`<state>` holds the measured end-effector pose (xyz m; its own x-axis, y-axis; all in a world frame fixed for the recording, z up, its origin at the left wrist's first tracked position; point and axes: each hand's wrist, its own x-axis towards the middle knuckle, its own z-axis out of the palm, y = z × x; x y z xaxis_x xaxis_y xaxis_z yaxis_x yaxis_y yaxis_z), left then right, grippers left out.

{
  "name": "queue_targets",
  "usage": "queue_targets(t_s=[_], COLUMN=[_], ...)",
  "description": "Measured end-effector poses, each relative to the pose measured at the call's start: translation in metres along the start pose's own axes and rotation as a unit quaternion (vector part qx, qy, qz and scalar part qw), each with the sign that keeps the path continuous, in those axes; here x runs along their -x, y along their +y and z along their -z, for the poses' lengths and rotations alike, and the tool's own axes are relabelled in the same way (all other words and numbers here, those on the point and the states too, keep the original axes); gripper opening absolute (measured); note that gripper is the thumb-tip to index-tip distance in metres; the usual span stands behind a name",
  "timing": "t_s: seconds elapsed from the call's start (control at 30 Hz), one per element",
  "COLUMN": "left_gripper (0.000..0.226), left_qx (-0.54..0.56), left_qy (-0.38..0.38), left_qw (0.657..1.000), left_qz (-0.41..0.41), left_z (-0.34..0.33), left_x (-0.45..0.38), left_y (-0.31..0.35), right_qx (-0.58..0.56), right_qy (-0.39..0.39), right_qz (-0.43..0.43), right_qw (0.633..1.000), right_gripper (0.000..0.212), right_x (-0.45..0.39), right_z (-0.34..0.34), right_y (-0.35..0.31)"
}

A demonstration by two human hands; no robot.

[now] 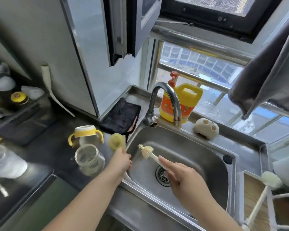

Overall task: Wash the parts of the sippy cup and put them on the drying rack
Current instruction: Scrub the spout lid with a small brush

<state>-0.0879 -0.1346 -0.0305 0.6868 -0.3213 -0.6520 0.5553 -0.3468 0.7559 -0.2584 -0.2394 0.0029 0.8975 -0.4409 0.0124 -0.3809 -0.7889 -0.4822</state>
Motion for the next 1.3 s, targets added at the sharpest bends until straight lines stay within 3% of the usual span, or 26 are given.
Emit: queue_targets(t_s=[0.07,0.17,0.2,0.37,0.5,0.7,0.9,1.07,1.3], left_gripper=[0.026,0.071,0.074,0.036,0.033,0.048,0.031,0.032,0.036], left_qx=[-0.07,-0.157,-0.16,-0.183,-0.208,-0.235,-0.254,-0.4,-0.53], left_qy=[0.05,0.116,0.127,0.175,0.174,0.16,0.147,0.152,0.166], left_qw=[0.996,0.978,0.976,0.967,0.963,0.958,0.953,0.884,0.813], left_qz=[-0.028,-0.067,-0.07,-0.04,-0.007,-0.03,-0.073,-0.19,-0.174], left_z=[0.009,0.018,0.018,0.014,0.011,0.006,0.013,0.017,0.013], left_x=[-0.018,-0.037,-0.039,-0.045,-0.056,-0.055,-0.054,-0.061,-0.098], left_y=[-0.015,-0.042,-0.049,-0.061,-0.056,-0.052,-0.053,-0.037,-0.025], right_qx=[-0.033,-0.056,-0.071,-0.117,-0.116,-0.112,-0.093,-0.111,-0.151], right_qy=[-0.041,-0.079,-0.086,-0.114,-0.126,-0.139,-0.151,-0.142,-0.106], right_qz=[-0.038,-0.074,-0.077,-0.097,-0.103,-0.093,-0.079,-0.097,-0.133], right_qw=[0.998,0.993,0.991,0.982,0.98,0.98,0.981,0.979,0.974], right_gripper=[0.048,0.044,0.044,0.044,0.043,0.042,0.041,0.043,0.047], right_x=[-0.013,-0.028,-0.031,-0.04,-0.048,-0.062,-0.076,-0.08,-0.066], right_z=[-0.015,-0.033,-0.039,-0.054,-0.055,-0.061,-0.076,-0.077,-0.068], right_y=[0.0,-0.003,-0.003,0.0,0.003,-0.001,-0.004,0.0,0.021])
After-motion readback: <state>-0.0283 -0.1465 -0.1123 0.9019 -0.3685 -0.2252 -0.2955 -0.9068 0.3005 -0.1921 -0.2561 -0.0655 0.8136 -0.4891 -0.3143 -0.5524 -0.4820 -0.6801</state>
